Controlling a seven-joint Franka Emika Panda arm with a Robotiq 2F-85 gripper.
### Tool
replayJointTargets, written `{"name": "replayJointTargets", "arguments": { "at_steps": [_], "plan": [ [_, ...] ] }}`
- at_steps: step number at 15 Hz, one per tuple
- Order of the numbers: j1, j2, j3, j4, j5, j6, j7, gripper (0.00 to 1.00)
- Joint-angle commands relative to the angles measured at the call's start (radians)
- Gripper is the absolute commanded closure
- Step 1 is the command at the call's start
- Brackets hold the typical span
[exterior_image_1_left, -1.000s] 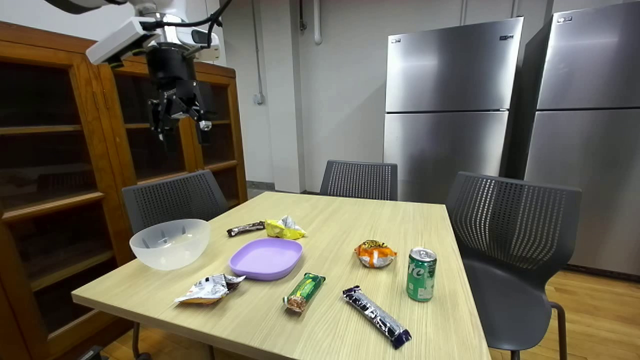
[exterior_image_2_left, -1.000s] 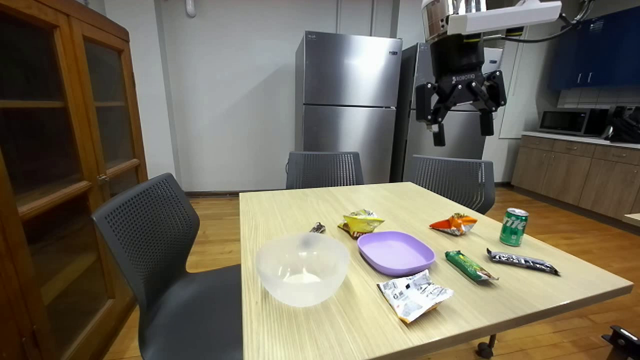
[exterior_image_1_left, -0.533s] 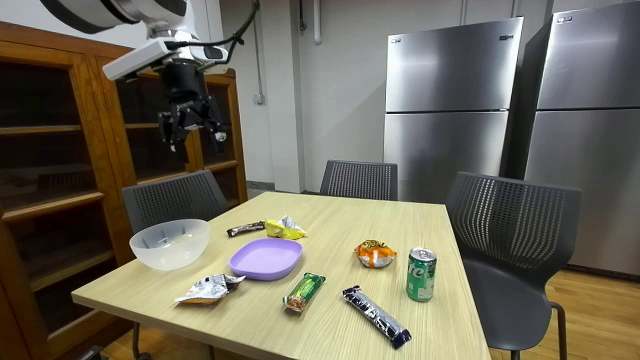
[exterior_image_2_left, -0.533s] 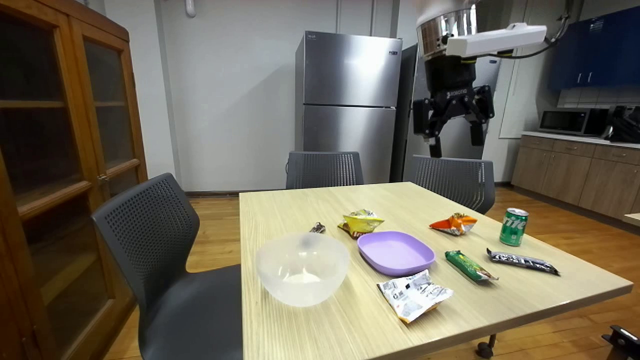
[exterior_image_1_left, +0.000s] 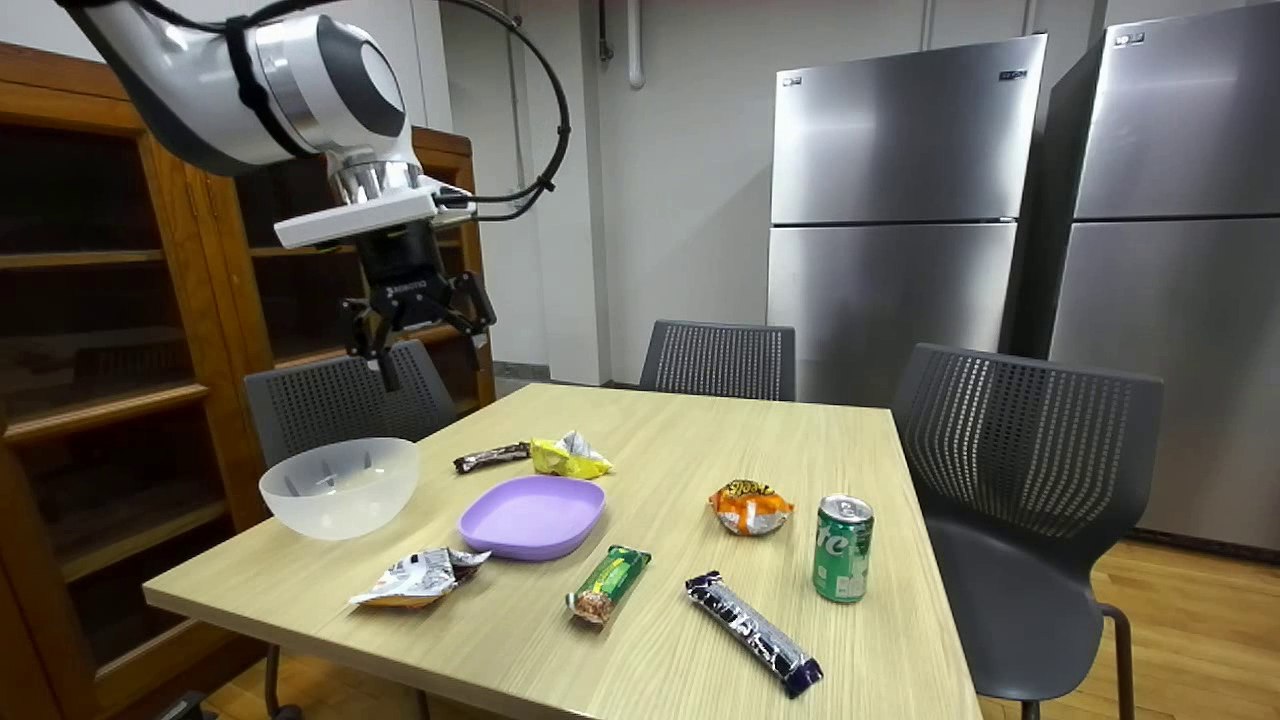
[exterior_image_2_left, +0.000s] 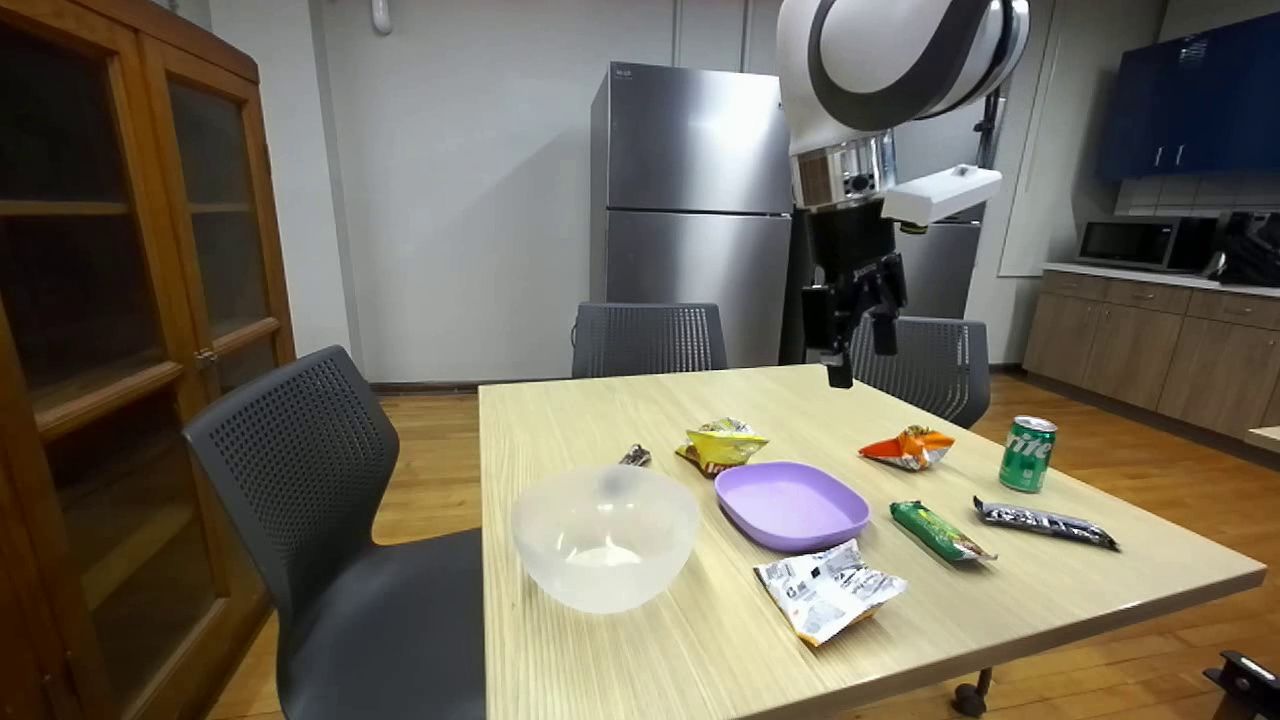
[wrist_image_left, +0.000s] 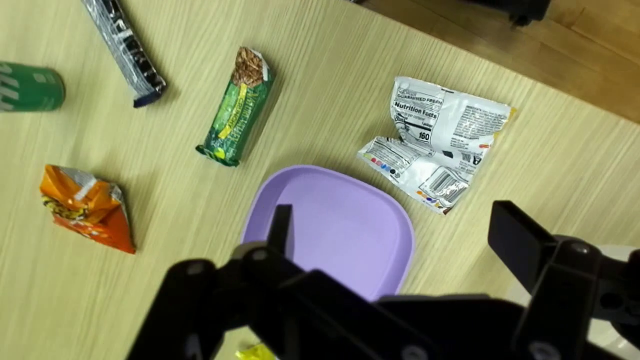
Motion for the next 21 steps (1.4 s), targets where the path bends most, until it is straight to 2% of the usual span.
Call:
{"name": "replayJointTargets", "arguments": {
  "at_steps": [1,7,13,16,21],
  "plan": [
    [0.018,0.042,-0.019,0.015,-0.021,0.056,-0.177,0.0],
    [0.015,0.082,-0.018,-0.014,-0.039,0.134,-0.46,0.0],
    [0.027,0.138,-0.006,-0.052,-0.116,0.211,-0.654,0.0],
    [0.043,0.174,-0.007,-0.065,-0.19,0.24,-0.69,0.0],
    [0.064,0.24,-0.017,-0.064,-0.302,0.249,-0.659,0.0]
  ]
}}
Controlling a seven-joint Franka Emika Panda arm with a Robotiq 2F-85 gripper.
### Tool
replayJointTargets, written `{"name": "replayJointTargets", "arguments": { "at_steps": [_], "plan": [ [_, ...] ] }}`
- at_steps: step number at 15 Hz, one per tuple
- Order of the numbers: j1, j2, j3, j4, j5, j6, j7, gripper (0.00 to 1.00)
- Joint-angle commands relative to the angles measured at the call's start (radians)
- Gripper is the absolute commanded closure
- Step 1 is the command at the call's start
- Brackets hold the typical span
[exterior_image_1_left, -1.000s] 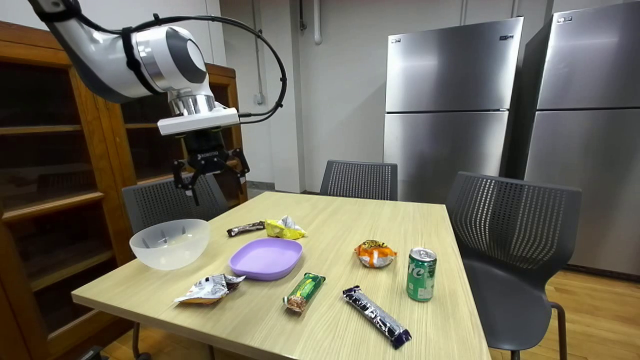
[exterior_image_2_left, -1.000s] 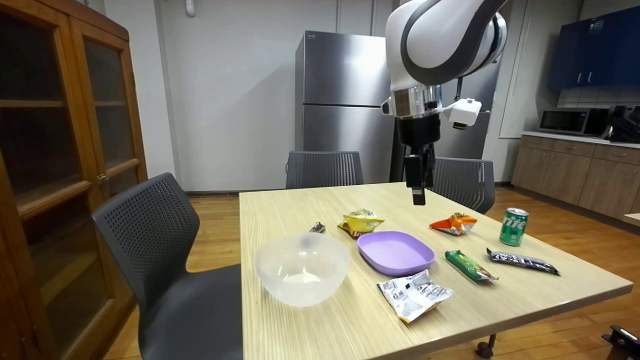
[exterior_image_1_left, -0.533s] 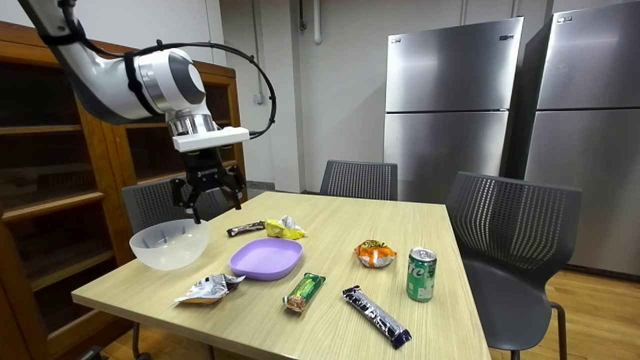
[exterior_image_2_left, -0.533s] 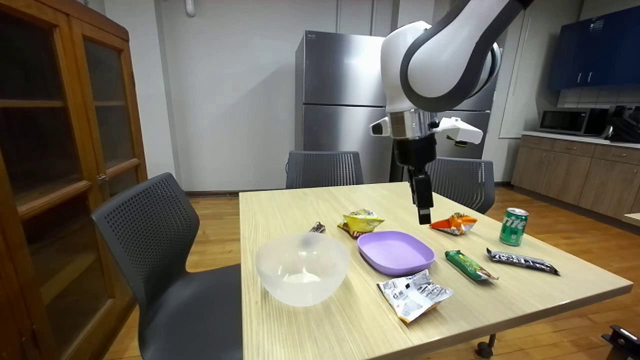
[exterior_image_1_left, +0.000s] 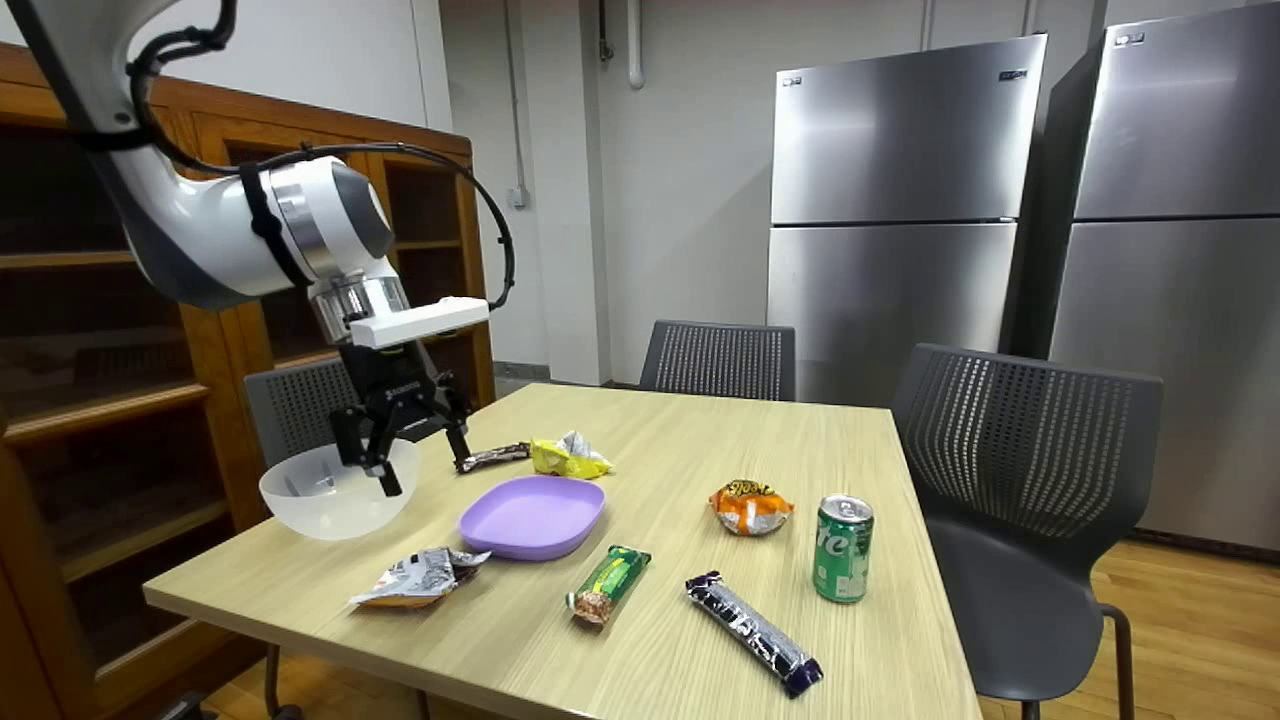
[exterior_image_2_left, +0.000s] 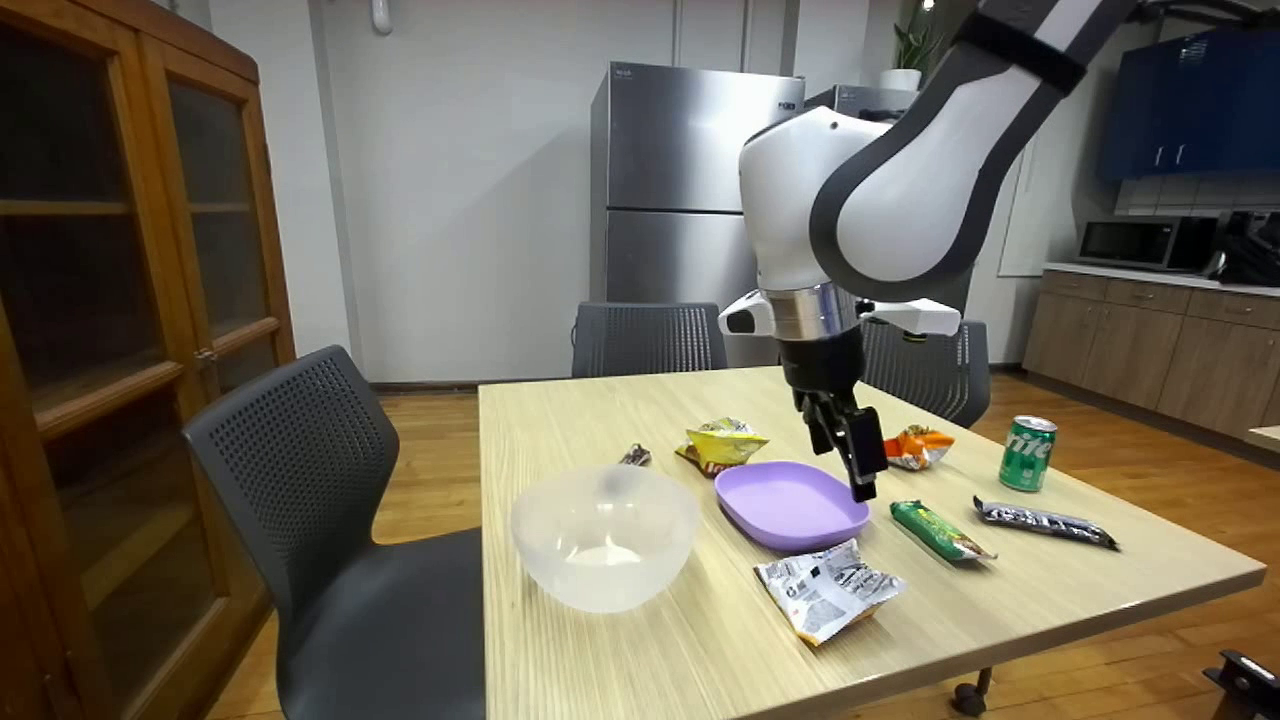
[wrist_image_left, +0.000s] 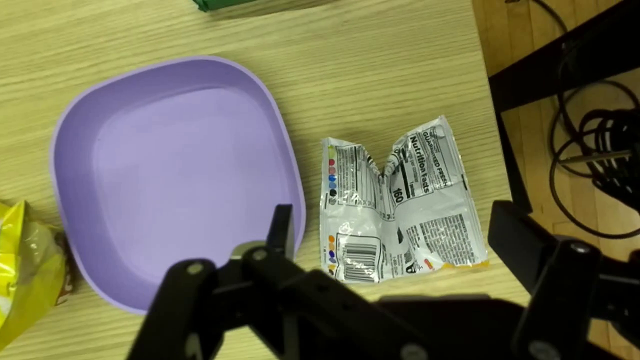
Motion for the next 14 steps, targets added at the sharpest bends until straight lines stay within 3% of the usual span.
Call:
{"name": "replayJointTargets", "arguments": {
  "at_steps": [1,14],
  "plan": [
    [0.016,0.044,-0.012,0.004,-0.073,0.012,0.005,0.0],
    [0.028,0.145,-0.011,0.005,-0.159,-0.006,0.053,0.0]
  ]
}}
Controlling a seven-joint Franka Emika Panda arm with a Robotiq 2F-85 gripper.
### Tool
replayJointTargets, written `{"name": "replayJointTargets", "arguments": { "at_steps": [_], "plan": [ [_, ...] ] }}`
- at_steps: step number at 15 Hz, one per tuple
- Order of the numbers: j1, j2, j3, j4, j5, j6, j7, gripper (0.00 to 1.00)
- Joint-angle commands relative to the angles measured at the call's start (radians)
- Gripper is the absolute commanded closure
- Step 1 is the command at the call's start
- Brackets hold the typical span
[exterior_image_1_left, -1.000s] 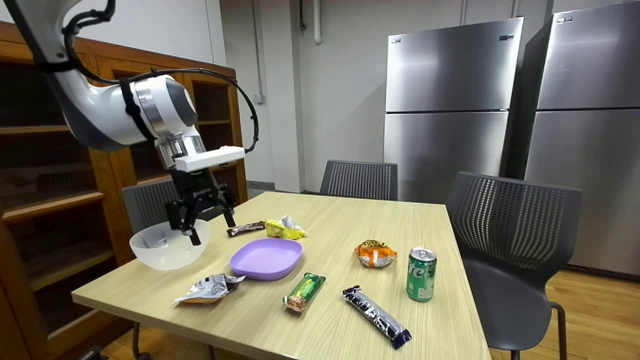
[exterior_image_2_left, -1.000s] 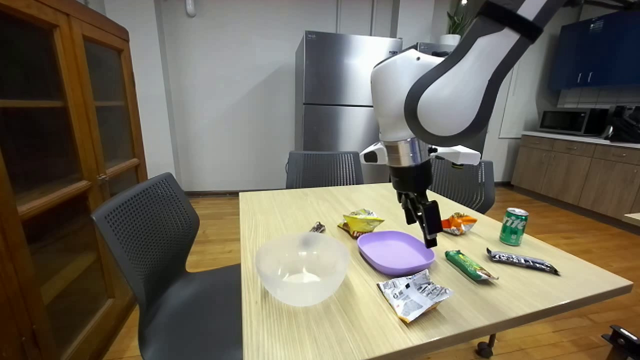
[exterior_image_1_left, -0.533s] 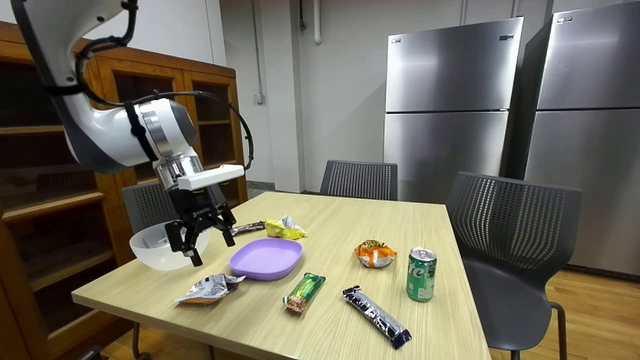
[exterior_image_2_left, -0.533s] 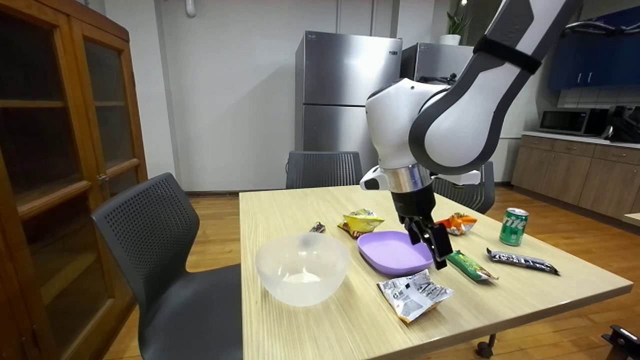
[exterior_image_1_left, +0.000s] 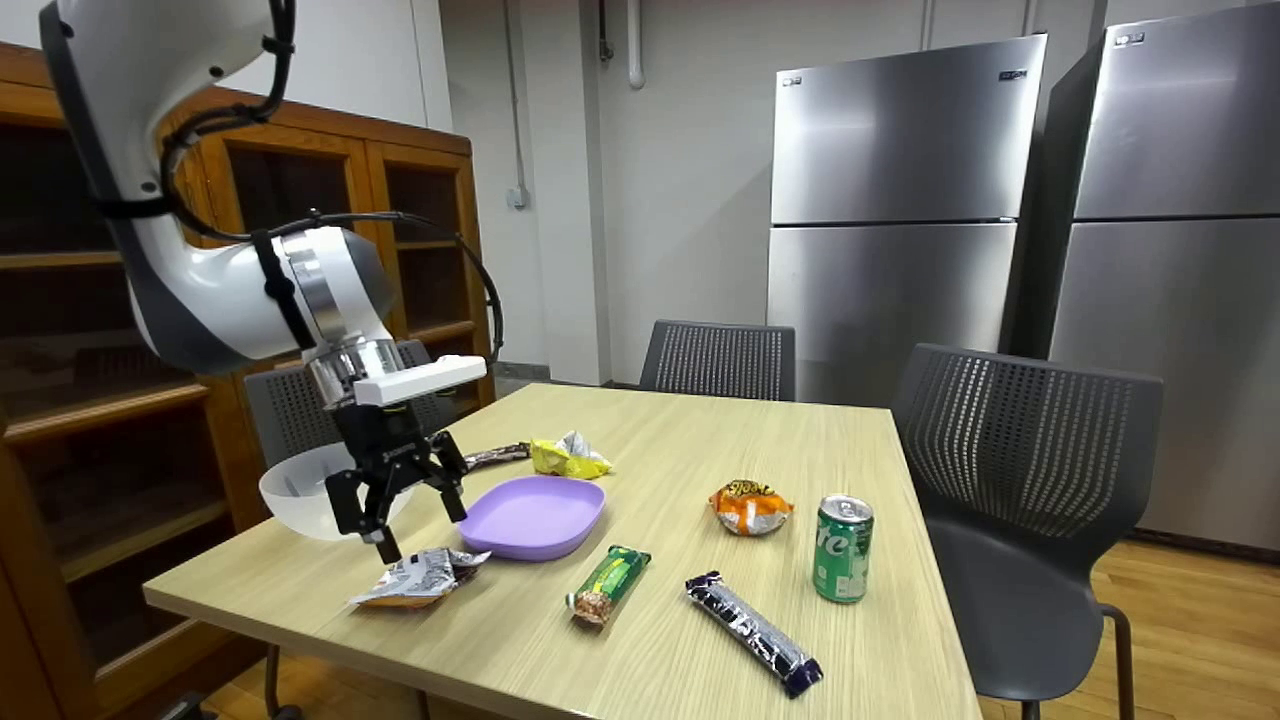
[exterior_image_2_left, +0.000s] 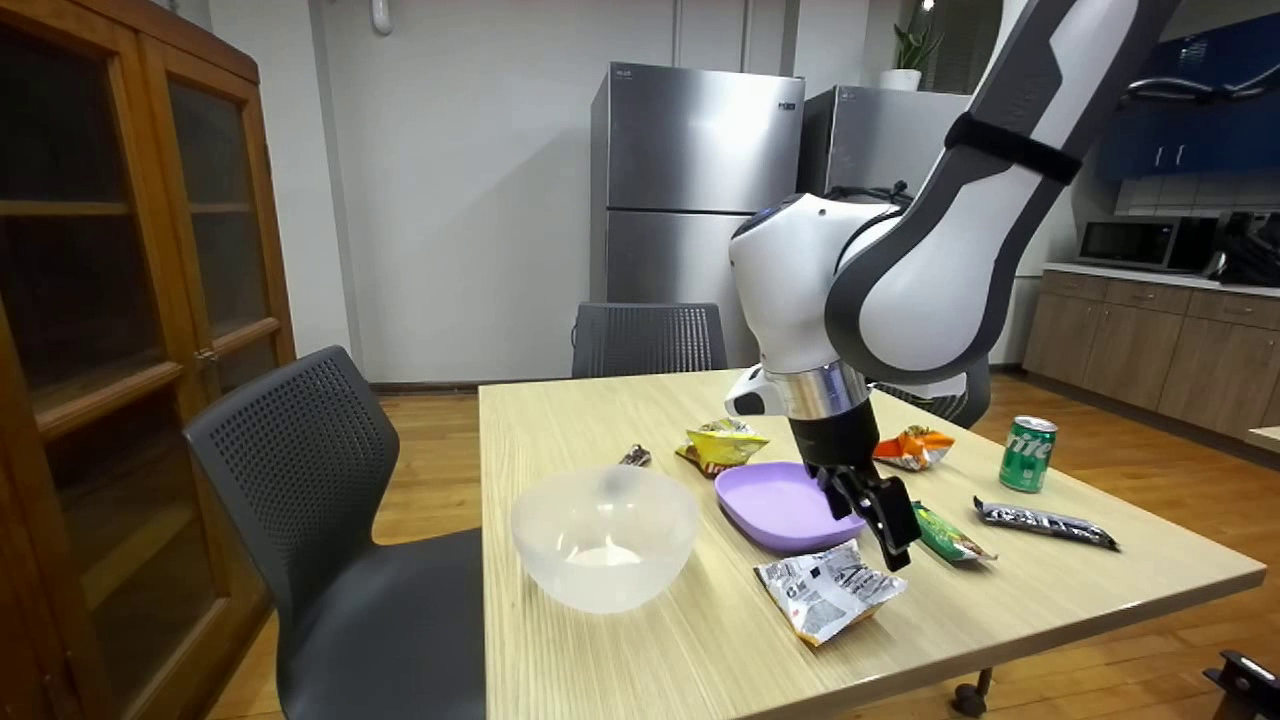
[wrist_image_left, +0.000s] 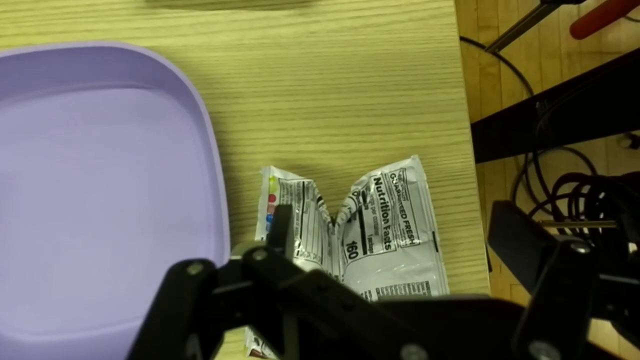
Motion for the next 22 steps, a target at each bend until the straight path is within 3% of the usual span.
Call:
{"name": "replayJointTargets", "arguments": {
  "at_steps": [1,20,21,22],
  "plan": [
    [0.023,0.025,-0.009,0.017,-0.04,-0.009,0.048,0.0],
    [0.033,0.152,-0.013,0.144,-0.03,-0.037,0.079,0.0],
    [0.032,0.153,-0.013,0.147,-0.028,-0.037,0.077,0.11],
    [0.032,0.154,-0.013,0.15,-0.027,-0.037,0.077,0.28]
  ]
}}
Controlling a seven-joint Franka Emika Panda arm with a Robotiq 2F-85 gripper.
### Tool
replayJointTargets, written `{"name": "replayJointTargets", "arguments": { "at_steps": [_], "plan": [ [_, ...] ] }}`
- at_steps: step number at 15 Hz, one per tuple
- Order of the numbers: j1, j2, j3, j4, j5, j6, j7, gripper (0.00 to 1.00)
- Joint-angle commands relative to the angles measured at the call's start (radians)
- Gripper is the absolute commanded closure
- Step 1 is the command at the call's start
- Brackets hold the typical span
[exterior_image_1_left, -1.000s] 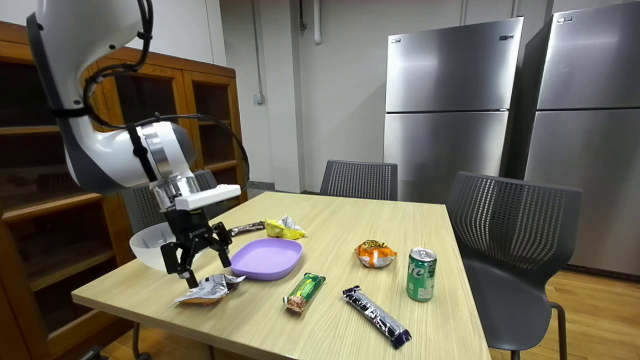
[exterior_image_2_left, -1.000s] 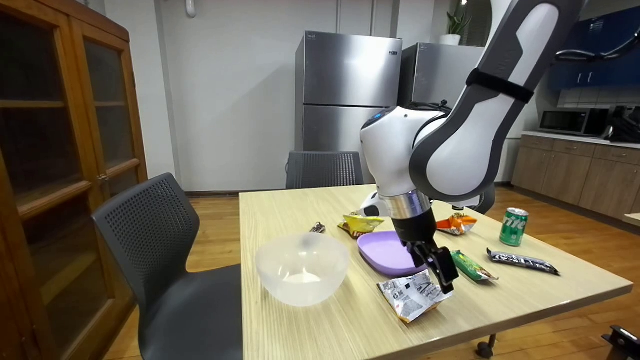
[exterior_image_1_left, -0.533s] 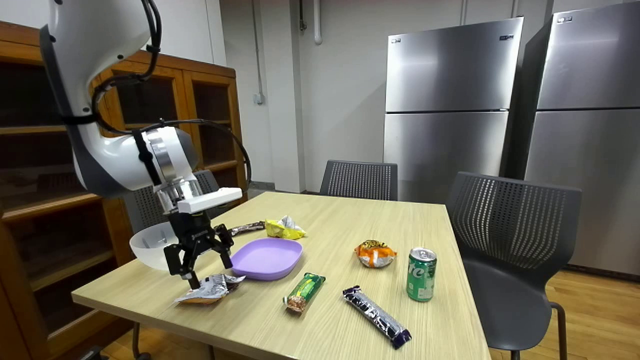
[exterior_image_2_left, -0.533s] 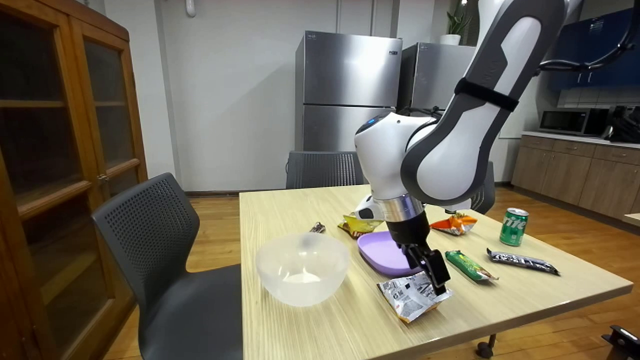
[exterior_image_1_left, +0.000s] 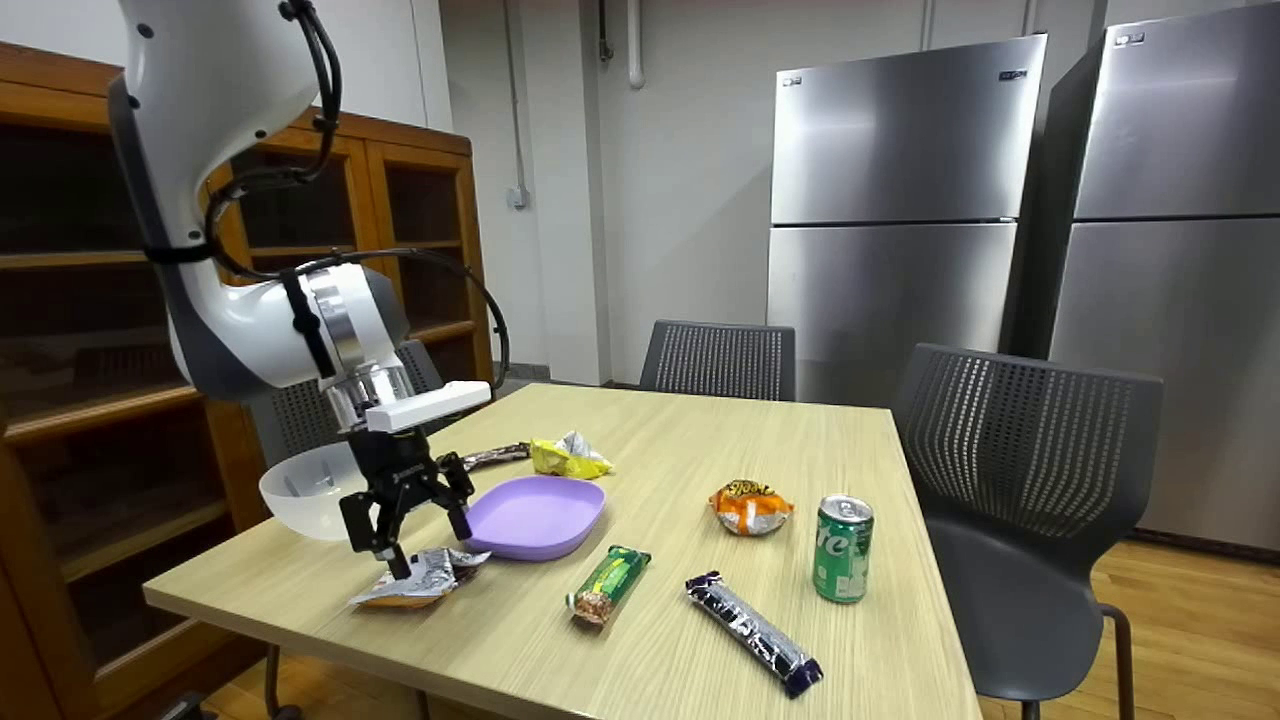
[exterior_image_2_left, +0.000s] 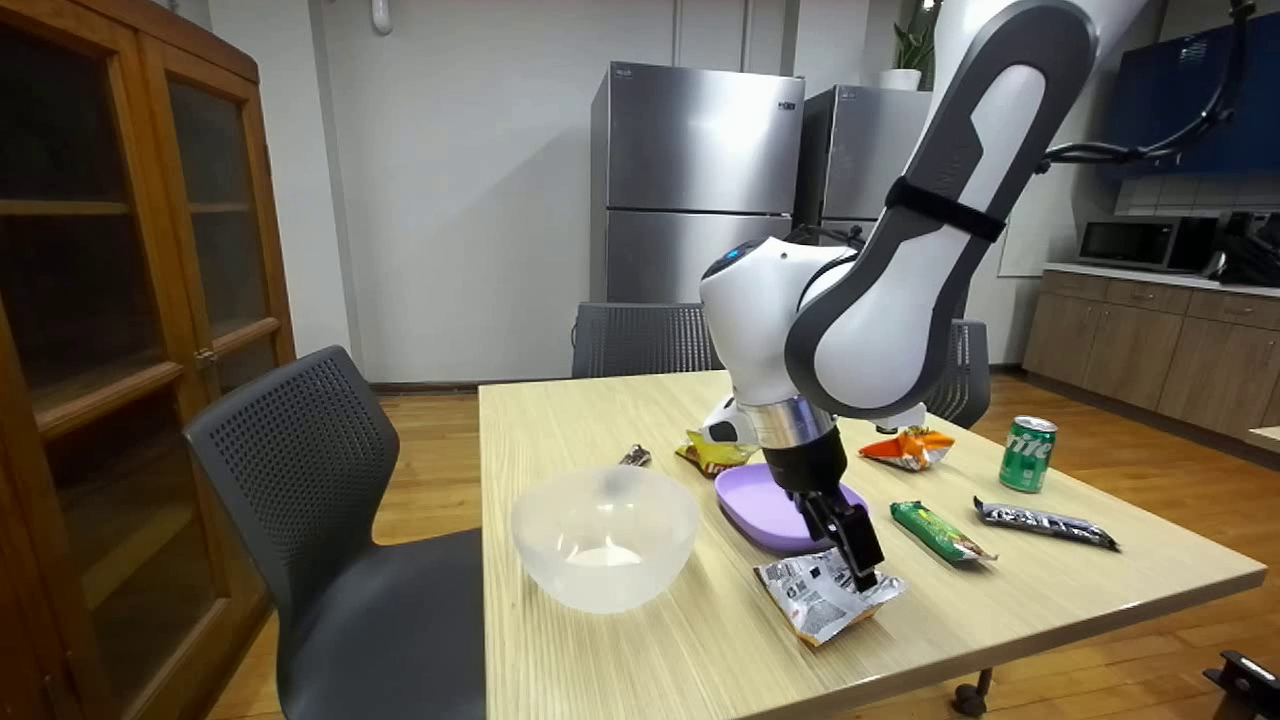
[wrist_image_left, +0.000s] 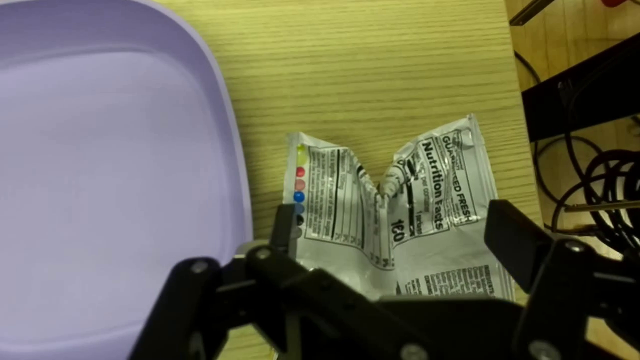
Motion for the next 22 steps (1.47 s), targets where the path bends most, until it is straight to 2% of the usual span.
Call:
{"name": "replayJointTargets", "arguments": {
  "at_steps": [1,9,11,17,22],
  "plan": [
    [0.013,0.01,-0.005,0.032,-0.013,-0.031,0.026,0.34],
    [0.01,0.012,-0.011,0.041,-0.013,-0.036,0.028,0.97],
    [0.008,0.006,-0.013,0.038,-0.014,-0.033,0.028,1.0],
    [-0.014,-0.049,0.001,-0.001,0.021,-0.028,-0.002,1.0],
    [-0.06,-0.158,0.028,-0.055,0.144,-0.02,-0.077,1.0]
  ]
}}
